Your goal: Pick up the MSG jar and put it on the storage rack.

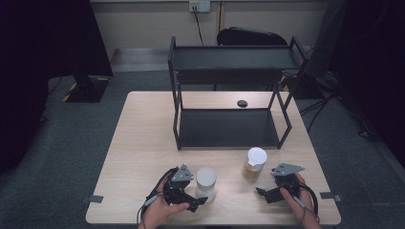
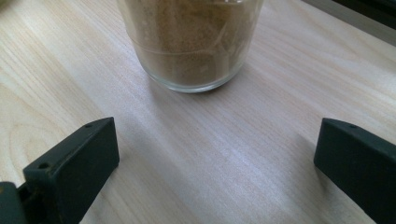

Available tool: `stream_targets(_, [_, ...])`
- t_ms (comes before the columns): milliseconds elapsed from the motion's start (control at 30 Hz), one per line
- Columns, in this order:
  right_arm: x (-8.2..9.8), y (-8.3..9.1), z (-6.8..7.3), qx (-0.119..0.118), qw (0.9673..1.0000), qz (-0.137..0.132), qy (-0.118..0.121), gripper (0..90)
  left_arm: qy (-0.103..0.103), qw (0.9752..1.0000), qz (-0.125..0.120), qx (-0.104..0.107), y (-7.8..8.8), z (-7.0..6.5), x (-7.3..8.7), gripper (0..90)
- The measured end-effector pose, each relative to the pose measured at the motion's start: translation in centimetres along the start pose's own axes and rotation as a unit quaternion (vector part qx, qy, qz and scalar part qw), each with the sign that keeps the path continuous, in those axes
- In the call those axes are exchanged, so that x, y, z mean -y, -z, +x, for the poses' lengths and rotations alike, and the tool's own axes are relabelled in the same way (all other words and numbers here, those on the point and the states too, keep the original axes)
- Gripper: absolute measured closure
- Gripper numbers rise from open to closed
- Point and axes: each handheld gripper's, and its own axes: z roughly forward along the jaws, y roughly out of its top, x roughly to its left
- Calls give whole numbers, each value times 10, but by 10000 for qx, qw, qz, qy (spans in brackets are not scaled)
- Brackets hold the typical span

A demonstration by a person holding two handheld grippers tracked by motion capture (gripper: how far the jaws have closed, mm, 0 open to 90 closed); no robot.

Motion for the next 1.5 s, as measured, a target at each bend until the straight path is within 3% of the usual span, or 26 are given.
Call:
stream_targets(367, [0,0,0,-1,10000,0,-1,0,-87,9999,-74,55,-2,-4,-10,19])
stream_targets(833, [0,0,0,0,10000,-1,-1,0,14,9998,-216,48,-2,-7,-22,57])
stream_targets(1167, [0,0,0,-1,10000,0,-1,0,-31,9998,-191,19,-2,-11,-27,166])
stream_targets(1333, [0,0,0,0,10000,0,0,0,98,9999,-89,-18,-4,-13,-30,216])
stream_targets(1500, [0,0,0,0,10000,1,-1,0,43,9999,31,-99,-7,-16,-32,251])
